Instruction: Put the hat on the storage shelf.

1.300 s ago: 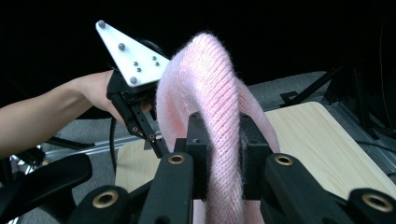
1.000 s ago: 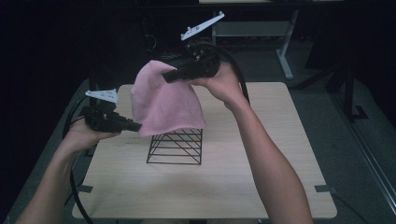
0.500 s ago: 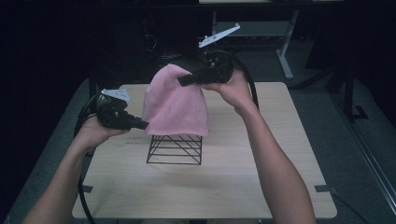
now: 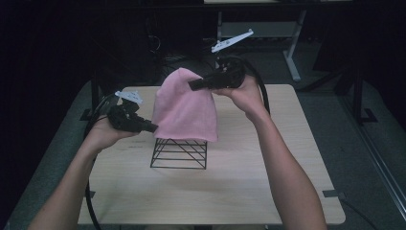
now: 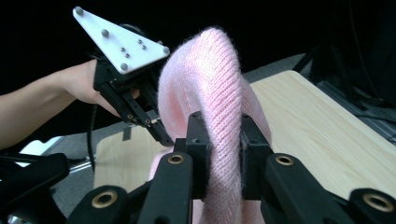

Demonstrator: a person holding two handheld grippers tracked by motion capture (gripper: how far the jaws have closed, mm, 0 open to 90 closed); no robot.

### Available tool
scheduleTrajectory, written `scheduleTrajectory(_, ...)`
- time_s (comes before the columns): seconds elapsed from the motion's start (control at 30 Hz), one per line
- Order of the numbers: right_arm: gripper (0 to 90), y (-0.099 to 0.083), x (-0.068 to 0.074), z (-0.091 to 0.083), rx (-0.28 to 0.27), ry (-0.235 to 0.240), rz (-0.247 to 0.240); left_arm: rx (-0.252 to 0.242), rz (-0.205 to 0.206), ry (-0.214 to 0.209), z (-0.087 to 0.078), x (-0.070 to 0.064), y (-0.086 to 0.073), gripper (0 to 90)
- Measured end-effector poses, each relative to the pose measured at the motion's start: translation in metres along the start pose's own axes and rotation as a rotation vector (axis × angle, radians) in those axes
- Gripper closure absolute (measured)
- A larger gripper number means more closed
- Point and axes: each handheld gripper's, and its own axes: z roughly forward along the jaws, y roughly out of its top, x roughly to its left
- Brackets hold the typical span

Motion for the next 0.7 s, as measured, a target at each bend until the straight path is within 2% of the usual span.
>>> scheduleTrajectory(0.1, 77.3, 0.000, 0.005, 0.006, -0.005, 0.022, -0.013, 0.006, 0.013, 0.002, -0.002, -0.003, -0.007, 82.4)
scheduleTrajectory(0.17, 77.0, -0.001, 0.011, 0.013, 0.005, 0.039, -0.027, 0.004, 0.002, 0.006, -0.002, -0.004, -0.014, 82.4)
scheduleTrajectory(0.33, 76.7, -0.005, 0.016, 0.022, 0.028, 0.067, -0.024, 0.004, -0.015, 0.014, -0.004, -0.006, -0.030, 82.5)
scheduleTrajectory(0.6, 75.7, -0.015, 0.021, 0.033, 0.061, 0.098, -0.021, 0.013, -0.035, 0.026, 0.000, -0.004, -0.043, 82.7)
scheduleTrajectory(0.7, 75.4, -0.018, 0.022, 0.035, 0.073, 0.100, -0.021, 0.028, -0.028, 0.033, 0.004, -0.002, -0.048, 82.7)
